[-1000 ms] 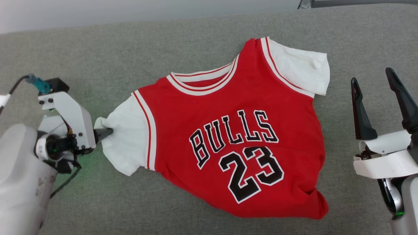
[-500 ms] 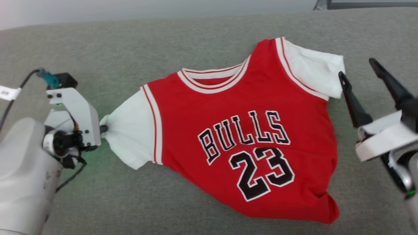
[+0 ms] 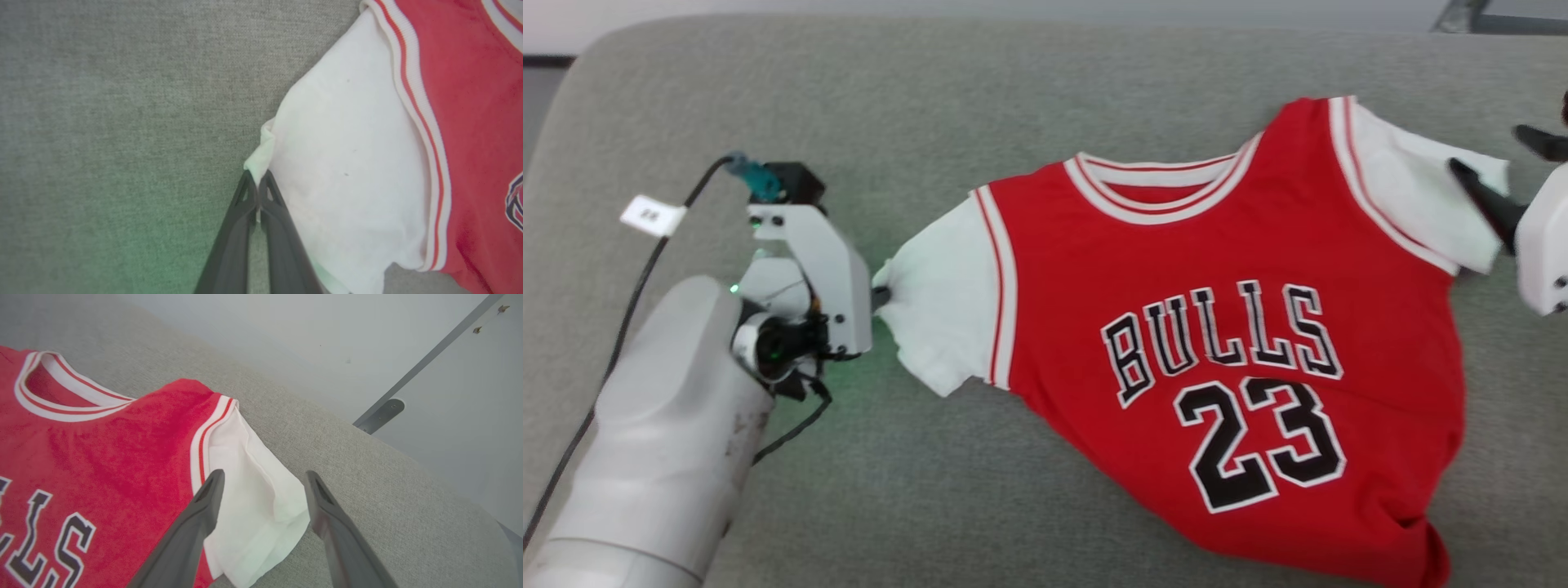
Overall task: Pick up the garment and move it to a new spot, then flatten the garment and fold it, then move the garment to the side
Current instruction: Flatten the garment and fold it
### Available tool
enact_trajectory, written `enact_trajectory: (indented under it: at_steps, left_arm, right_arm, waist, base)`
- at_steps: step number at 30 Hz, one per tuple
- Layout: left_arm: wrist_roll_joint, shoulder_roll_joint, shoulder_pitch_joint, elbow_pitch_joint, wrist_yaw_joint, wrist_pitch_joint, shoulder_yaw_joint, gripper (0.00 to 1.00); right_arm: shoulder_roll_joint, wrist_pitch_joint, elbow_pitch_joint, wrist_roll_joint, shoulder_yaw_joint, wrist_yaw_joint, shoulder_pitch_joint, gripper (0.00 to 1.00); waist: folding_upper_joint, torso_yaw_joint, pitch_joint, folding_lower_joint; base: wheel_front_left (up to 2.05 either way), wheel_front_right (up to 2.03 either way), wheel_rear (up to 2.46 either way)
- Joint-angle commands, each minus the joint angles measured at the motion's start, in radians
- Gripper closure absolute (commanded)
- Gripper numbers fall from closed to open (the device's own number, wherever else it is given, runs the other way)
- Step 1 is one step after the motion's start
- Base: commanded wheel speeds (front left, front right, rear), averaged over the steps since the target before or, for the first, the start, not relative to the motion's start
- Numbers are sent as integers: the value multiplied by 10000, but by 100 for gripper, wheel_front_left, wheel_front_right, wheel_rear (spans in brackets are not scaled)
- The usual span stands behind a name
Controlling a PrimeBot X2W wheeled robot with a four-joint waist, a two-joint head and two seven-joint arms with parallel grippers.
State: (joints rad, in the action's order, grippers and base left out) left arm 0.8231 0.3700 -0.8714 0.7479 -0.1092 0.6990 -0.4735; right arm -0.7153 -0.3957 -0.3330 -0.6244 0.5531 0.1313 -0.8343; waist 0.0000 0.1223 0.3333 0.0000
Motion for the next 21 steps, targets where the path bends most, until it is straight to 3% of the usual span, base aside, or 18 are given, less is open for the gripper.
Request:
enact_trajectory:
  at_steps: [1,9,16,18,19,21]
  left_arm:
    - [-6,-99,-32,43,-71,-11,-66,100]
    - [160,-545,-422,117,-214,-432,-487,100]
    - [439,-767,-763,250,-200,-660,-882,100]
    - [558,-773,-850,264,-202,-736,-1034,100]
    - [616,-771,-885,281,-203,-782,-1096,100]
    - [739,-732,-937,356,-203,-862,-1217,100]
  right_arm:
    - [-68,-93,-100,-79,88,-11,-148,0]
    - [-511,-1975,-1739,-850,966,-11,-1603,0]
    - [-246,-3459,-3103,-1262,1087,-11,-2103,0]
    - [-41,-3677,-3480,-1348,1111,-11,-2115,86]
    - [67,-3721,-3636,-1349,1137,-9,-2080,100]
    - [206,-3676,-3934,-1344,1143,-11,-2119,100]
  waist:
    - [0,310,232,0]
    - [0,835,717,0]
    - [0,1065,1007,0]
    - [0,1095,1061,0]
    - [0,1106,1081,0]
    - [0,1107,1093,0]
  base:
    - [0,0,0]
    - [0,0,0]
    - [0,0,0]
    - [0,0,0]
    - [0,0,0]
    - [0,0,0]
